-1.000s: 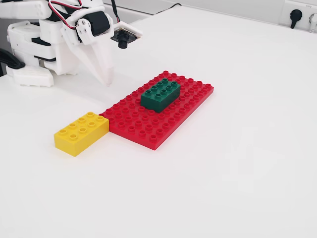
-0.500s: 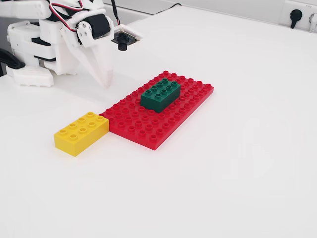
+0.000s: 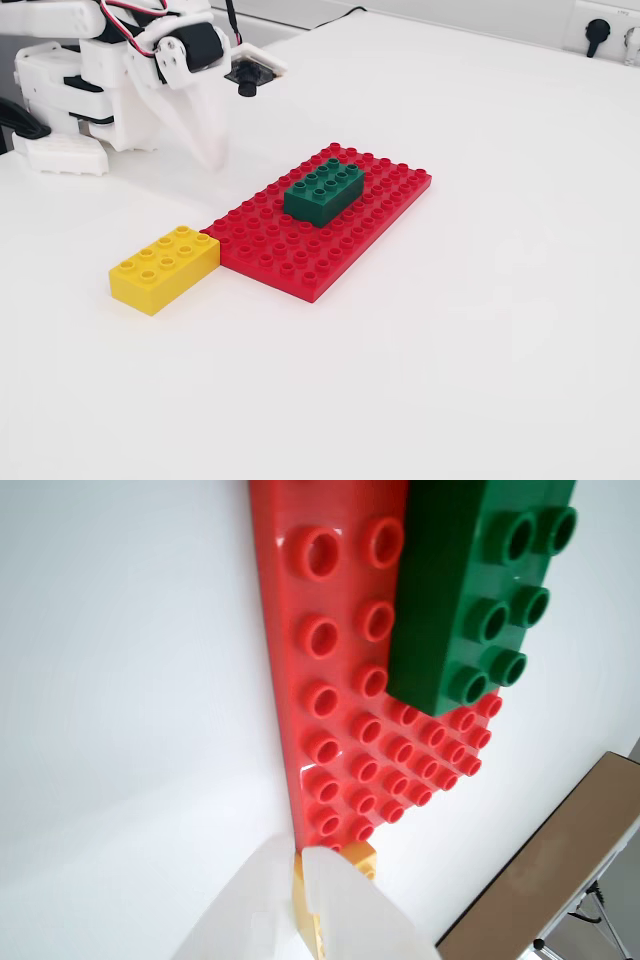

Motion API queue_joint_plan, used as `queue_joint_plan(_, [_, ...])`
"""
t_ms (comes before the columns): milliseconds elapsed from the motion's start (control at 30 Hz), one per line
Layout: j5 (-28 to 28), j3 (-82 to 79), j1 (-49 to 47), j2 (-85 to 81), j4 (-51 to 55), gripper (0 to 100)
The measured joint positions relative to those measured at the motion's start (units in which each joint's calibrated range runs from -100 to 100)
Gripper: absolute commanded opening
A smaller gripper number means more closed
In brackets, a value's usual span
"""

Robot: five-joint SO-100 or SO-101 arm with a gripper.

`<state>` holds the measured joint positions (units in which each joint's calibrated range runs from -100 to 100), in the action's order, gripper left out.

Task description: Put yellow lego brick onto the green one

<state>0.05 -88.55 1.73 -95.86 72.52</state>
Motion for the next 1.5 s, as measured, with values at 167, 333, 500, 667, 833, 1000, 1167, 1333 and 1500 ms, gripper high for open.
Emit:
queue_joint_plan(167, [1.61, 9.92, 1.40, 0.42, 0.95, 17])
queue_joint_plan(333, [1.92, 24.08, 5.75, 8.27, 2.07, 18])
queue_joint_plan(500, [2.13, 40.76, 9.58, 28.20, 6.91, 18])
queue_joint_plan(667, [5.56, 61.77, 15.04, 54.12, 17.55, 17])
queue_joint_plan(833, [12.22, 76.83, 22.26, 72.77, 22.90, 18])
queue_joint_plan(1000, [19.29, 77.10, 28.97, 76.99, 20.40, 18])
queue_joint_plan(1167, [24.02, 71.42, 33.03, 77.50, 14.87, 18])
queue_joint_plan(1333, [27.41, 61.14, 34.28, 77.50, 6.57, 26])
queue_joint_plan(1500, [28.45, 53.38, 33.69, 77.50, 0.00, 28])
